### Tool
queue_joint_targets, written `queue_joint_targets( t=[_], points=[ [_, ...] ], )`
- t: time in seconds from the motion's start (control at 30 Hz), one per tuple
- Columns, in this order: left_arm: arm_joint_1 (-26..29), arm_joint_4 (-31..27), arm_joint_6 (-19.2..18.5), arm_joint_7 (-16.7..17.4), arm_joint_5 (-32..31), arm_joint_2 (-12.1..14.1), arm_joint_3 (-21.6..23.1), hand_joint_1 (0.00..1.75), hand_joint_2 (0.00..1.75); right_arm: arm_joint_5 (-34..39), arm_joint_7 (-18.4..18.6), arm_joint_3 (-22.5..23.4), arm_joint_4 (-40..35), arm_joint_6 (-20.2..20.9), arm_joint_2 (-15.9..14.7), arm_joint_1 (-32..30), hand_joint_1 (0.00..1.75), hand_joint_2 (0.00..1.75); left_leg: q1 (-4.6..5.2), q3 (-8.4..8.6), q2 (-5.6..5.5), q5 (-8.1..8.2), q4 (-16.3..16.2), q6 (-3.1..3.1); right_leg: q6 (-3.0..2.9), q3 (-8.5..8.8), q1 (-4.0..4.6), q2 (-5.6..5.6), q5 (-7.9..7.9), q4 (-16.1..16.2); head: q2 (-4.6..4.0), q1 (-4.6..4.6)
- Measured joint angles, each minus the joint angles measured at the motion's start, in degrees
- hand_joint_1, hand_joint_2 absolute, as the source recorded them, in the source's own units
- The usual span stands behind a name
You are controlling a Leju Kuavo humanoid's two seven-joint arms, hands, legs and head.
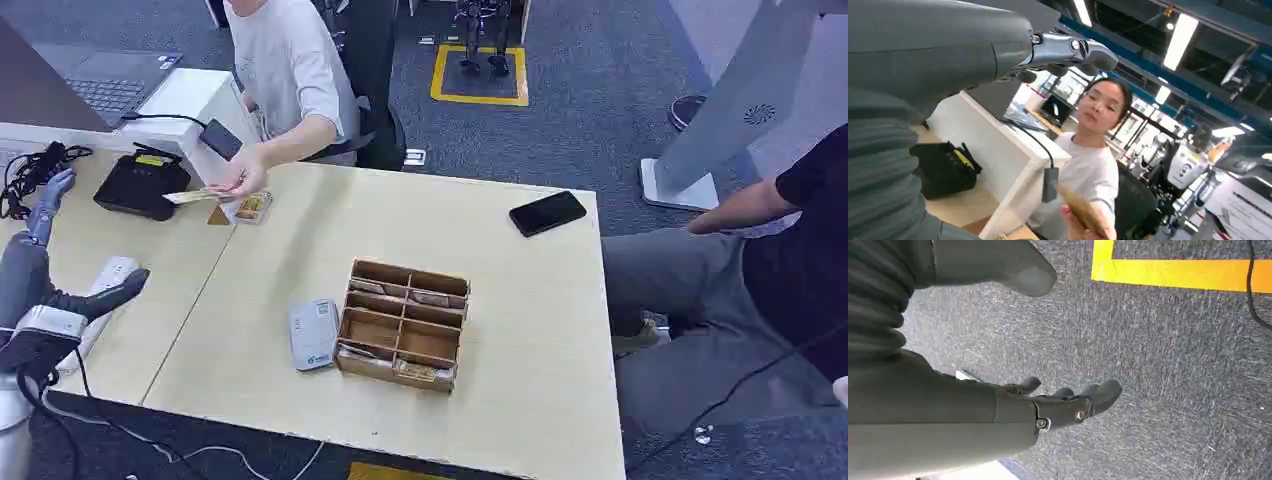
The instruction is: Pass the card to the sensor for recognition and then transmit it.
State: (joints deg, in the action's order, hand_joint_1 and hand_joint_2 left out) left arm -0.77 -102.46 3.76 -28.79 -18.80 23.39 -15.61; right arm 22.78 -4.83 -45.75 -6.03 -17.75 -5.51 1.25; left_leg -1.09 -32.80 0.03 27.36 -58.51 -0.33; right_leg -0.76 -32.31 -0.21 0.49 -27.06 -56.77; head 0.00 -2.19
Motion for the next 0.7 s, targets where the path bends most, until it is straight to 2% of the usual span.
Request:
queue_joint_targets(
  t=[0.5,0.57,0.6,0.63,0.67,0.7],
  points=[
    [0.1,-0.3,0.0,0.0,-0.2,0.4,1.0,0.00,1.75,0.0,0.0,-0.1,0.0,0.0,0.0,0.0,0.00,1.75,0.00,-0.01,-0.01,0.00,0.0,0.00,0.00,0.00,0.00,-0.02,0.00,0.0,0.00,-0.02],
    [0.7,-0.4,1.3,0.7,-3.8,1.8,2.4,0.00,1.75,0.1,0.0,-0.2,0.0,0.0,0.0,0.1,0.00,1.75,0.00,-0.02,-0.01,0.00,0.0,0.00,0.00,0.01,0.00,-0.01,0.00,0.0,0.00,0.00],
    [2.2,-0.4,5.8,2.4,-13.3,4.2,3.3,0.00,1.75,0.2,0.0,-0.6,0.0,0.0,0.0,0.1,0.00,1.75,-0.01,-0.01,0.02,0.01,0.0,0.00,0.00,-0.02,0.00,0.03,-0.01,0.0,0.00,-0.02],
    [3.6,-0.1,9.5,3.8,-19.8,7.8,4.1,0.00,1.75,0.4,0.2,-1.3,0.0,0.1,0.0,0.2,0.00,1.75,-0.01,-0.02,0.01,0.01,0.0,-0.01,0.01,-0.02,0.01,0.02,-0.05,0.0,0.00,0.00],
    [3.9,0.9,12.9,7.9,-26.5,10.7,5.4,0.00,1.75,0.4,0.9,-2.0,0.0,0.4,0.0,0.4,0.00,1.75,-0.01,-0.02,-0.02,0.01,0.0,0.00,0.01,-0.02,0.01,-0.01,-0.06,0.0,0.00,0.00],
    [1.4,3.9,16.8,13.1,-34.3,13.1,8.3,0.00,1.75,0.4,1.2,-3.0,-0.1,0.6,0.0,0.5,0.00,1.75,-0.01,-0.02,-0.05,-0.01,0.0,0.01,0.01,0.00,0.00,-0.06,-0.04,0.0,0.00,0.00]
  ],
)
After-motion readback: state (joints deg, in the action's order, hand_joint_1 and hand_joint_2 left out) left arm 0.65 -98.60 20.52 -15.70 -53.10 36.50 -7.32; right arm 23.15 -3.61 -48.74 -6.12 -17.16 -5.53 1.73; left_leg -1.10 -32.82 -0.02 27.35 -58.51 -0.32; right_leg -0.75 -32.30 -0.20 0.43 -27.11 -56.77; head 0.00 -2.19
